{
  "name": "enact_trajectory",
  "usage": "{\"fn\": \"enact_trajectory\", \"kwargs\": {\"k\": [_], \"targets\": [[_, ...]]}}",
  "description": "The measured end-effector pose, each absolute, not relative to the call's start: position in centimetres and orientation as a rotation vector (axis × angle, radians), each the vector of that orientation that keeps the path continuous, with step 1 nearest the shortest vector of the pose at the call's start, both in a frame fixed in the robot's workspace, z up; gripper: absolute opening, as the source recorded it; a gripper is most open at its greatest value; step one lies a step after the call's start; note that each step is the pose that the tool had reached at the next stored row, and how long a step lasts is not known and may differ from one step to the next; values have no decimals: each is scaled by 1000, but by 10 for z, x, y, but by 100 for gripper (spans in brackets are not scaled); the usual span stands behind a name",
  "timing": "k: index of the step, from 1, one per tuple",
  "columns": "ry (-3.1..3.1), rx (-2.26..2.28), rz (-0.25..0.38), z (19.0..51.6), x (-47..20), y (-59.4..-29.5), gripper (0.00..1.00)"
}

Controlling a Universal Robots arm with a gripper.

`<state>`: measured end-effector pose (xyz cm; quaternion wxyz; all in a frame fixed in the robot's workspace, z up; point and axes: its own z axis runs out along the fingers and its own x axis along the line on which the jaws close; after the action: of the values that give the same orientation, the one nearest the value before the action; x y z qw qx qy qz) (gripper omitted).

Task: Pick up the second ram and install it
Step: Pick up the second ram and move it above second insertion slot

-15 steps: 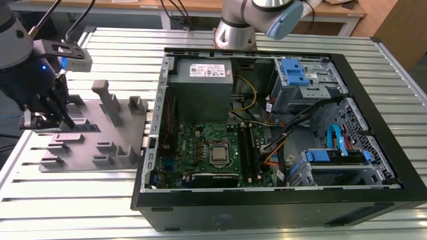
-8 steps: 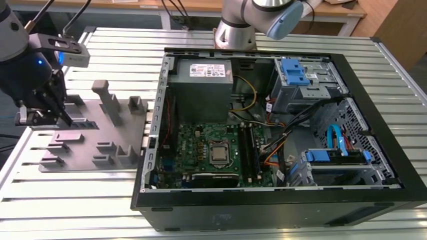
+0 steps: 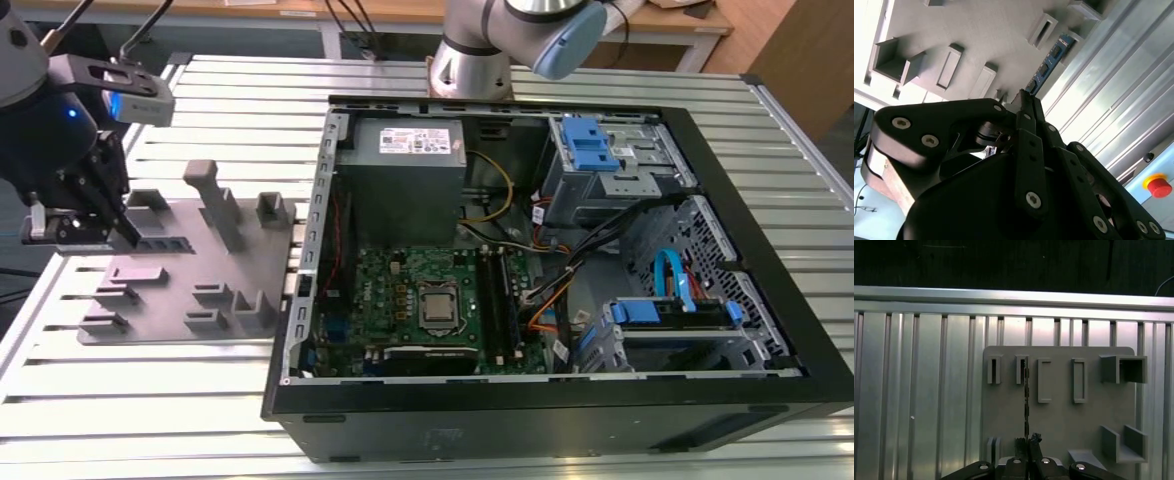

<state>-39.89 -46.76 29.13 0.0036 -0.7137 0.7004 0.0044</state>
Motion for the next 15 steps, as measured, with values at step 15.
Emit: {"fn": "enact_trajectory", "kwargs": {"k": [15], "targets": [[2195, -2237, 14, 313, -399, -468, 13]]}}
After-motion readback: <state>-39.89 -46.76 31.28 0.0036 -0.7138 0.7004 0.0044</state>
